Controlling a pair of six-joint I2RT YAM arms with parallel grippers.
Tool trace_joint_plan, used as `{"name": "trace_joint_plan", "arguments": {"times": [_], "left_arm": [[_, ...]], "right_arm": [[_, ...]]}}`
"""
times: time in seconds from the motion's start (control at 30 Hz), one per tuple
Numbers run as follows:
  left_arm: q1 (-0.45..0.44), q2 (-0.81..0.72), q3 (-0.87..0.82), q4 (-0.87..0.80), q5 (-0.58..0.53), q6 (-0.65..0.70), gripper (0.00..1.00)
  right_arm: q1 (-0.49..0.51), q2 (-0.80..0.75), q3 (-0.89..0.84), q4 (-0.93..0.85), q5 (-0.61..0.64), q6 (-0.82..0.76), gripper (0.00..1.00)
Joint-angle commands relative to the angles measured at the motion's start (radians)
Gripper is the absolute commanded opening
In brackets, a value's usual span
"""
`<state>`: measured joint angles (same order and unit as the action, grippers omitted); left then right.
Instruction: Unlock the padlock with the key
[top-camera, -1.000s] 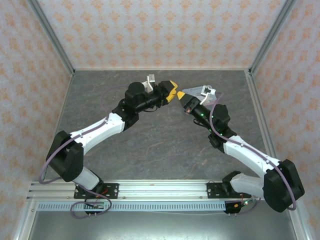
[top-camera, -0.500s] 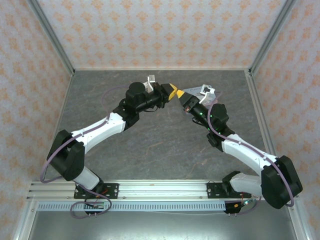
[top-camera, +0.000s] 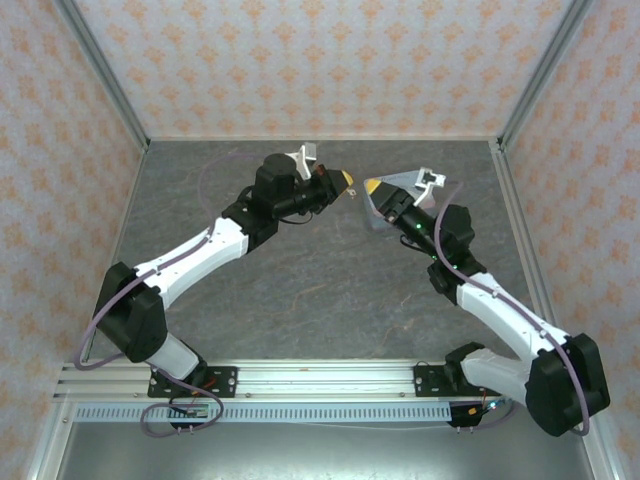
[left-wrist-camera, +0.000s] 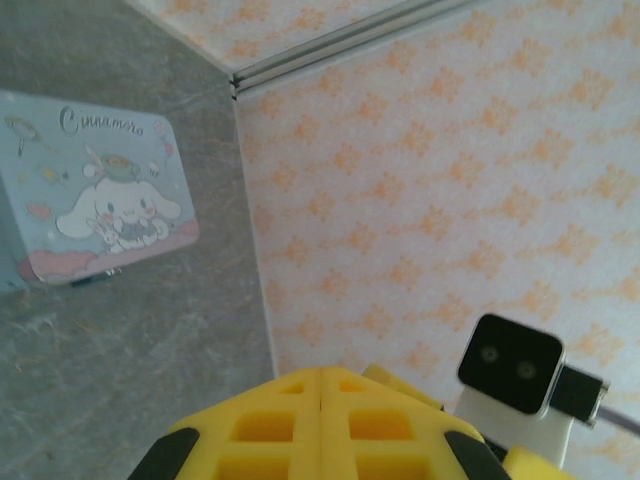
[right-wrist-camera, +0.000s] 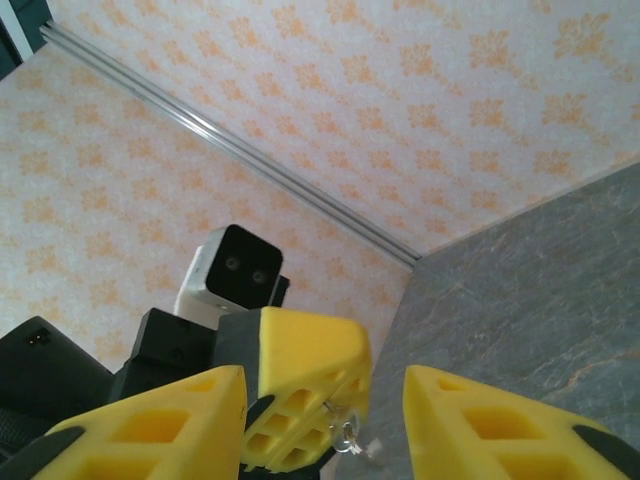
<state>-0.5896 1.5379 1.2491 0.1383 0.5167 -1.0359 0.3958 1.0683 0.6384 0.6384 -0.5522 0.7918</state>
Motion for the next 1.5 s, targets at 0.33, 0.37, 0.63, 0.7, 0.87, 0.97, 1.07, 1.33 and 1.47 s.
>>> {"name": "trace_joint_plan", "arguments": {"times": [0.33, 0.37, 0.63, 0.7, 0.87, 0.97, 1.07, 1.33, 1.47], "left_arm": [[-0.002, -0.058, 0.127, -0.234, 0.109, 0.427, 0.0], [-0.001, -0.059, 0.127, -0.233, 0.109, 0.428, 0.0], [-0.002, -0.048, 0.13, -0.219, 0.123, 0.419, 0.0], [-0.001, -0.048, 0.127, -0.218, 0.122, 0.418, 0.0], [-0.001, -0.048, 0.124, -0.215, 0.117, 0.416, 0.0], [-0.001, -0.047, 0.125, -0.215, 0.117, 0.416, 0.0], [-0.002, -0.045, 0.125, -0.216, 0.117, 0.416, 0.0], [-0.001, -0.041, 0.127, -0.217, 0.114, 0.418, 0.0], [0.0, -0.036, 0.128, -0.217, 0.12, 0.416, 0.0]], "right_arm": [[-0.042, 0.036, 0.072, -0.047, -0.341, -0.064, 0.52], [-0.042, 0.043, 0.072, -0.041, -0.349, -0.061, 0.52], [-0.031, 0.09, 0.095, -0.046, -0.372, -0.052, 0.46], [-0.029, 0.1, 0.102, -0.045, -0.373, -0.052, 0.44], [-0.018, 0.11, 0.115, -0.031, -0.379, -0.049, 0.37], [-0.011, 0.11, 0.12, -0.028, -0.385, -0.051, 0.33], [-0.008, 0.11, 0.122, -0.029, -0.39, -0.051, 0.29], [-0.004, 0.11, 0.116, -0.04, -0.388, -0.055, 0.19], [-0.003, 0.111, 0.119, -0.039, -0.391, -0.055, 0.18]]}}
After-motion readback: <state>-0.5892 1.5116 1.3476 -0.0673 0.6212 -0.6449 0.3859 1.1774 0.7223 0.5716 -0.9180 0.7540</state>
